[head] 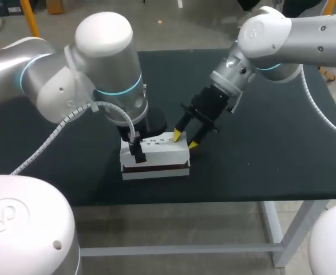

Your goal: Assemble the packaging by folding the flat box into shape, placing the metal phone stand inside, and closing the box properly

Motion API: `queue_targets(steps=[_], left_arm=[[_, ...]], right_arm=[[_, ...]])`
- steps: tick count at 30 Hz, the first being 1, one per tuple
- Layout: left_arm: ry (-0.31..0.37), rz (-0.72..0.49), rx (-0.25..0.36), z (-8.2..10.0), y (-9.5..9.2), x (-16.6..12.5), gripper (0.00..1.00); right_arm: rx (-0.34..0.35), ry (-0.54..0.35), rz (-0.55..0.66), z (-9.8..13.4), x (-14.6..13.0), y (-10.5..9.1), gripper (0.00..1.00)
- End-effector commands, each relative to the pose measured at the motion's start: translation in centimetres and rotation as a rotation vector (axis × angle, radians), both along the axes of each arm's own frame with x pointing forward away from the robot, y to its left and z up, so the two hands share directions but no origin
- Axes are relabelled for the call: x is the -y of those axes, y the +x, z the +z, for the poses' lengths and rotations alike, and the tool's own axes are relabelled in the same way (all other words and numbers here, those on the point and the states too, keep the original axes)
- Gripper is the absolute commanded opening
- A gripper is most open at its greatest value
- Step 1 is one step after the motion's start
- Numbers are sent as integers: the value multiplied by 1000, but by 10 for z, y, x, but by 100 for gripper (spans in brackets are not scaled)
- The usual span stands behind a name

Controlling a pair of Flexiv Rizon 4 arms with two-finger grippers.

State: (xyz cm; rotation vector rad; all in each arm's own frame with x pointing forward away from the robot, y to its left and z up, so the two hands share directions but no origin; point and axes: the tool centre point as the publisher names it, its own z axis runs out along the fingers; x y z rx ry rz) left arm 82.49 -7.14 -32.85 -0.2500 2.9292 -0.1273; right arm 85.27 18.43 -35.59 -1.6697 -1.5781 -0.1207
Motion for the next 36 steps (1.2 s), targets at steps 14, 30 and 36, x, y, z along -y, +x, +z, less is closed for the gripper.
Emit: queue_targets(steps=[14, 30, 36], left_arm=[[-10, 32, 79, -9, 4, -1, 49], [40, 63, 148, -17, 4, 5, 42], [63, 72, 174, -20, 2, 7, 41]], right_arm=[[0, 0, 1, 0, -1, 0, 50], [0, 0, 1, 0, -1, 0, 50], [0, 0, 1, 0, -1, 0, 49]])
